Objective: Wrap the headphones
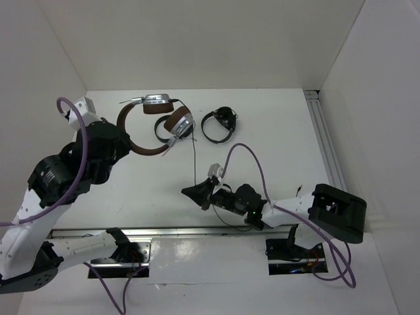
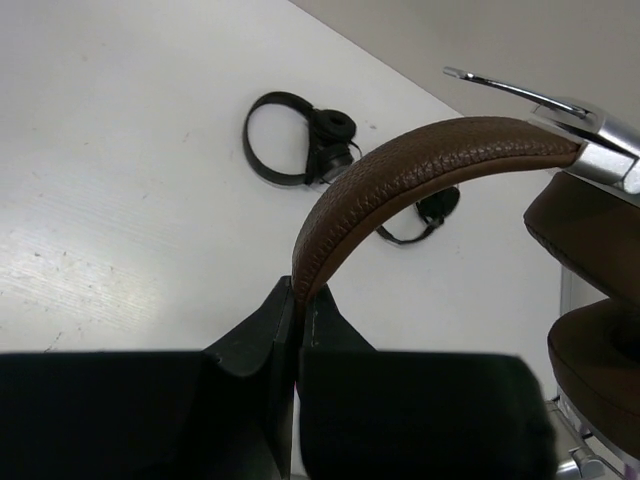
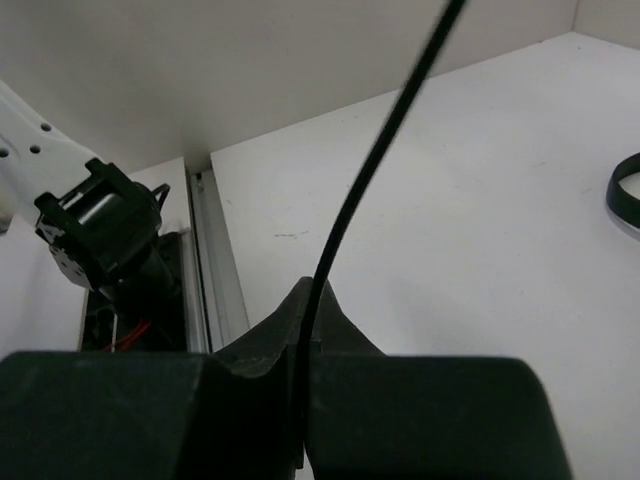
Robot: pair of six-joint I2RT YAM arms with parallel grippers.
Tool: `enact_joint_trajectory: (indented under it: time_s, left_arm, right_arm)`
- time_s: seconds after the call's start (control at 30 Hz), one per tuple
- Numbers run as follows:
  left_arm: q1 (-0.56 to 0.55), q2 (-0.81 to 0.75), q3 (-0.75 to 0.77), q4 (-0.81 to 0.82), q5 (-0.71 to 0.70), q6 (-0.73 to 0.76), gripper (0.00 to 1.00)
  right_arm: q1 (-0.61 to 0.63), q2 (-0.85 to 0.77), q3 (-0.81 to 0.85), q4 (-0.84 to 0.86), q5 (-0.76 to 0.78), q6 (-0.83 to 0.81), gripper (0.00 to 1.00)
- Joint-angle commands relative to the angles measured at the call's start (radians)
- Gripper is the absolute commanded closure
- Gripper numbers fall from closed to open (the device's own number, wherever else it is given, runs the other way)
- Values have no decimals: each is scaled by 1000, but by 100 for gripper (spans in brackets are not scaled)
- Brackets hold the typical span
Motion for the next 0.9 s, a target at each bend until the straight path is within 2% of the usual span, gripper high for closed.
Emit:
enact_joint_trajectory:
  time_s: [0.0,0.1,0.23,0.4,0.6,0.87]
  left_arm:
    - [3,-7,-34,61,-157,-182,100]
    - [12,4,-71,46,-153,-230,100]
    - [22,13,-96,136,-47,-219,100]
    - [22,47,-96,136,-13,-247,100]
    - [22,36,-192,161,-3,-328,100]
    - [22,-39,-386,193,-103,-426,100]
  right_arm:
    - [119,-7,99,-159,294,-96,100]
    - [141,22,121,-226,419,-96,100]
    - [141,77,199,-313,496,-72,100]
    - [180,172,328,-468,572,-81,100]
    - [189,224,403,-502,536,-81,100]
    - [198,174,414,-500,323,-81,99]
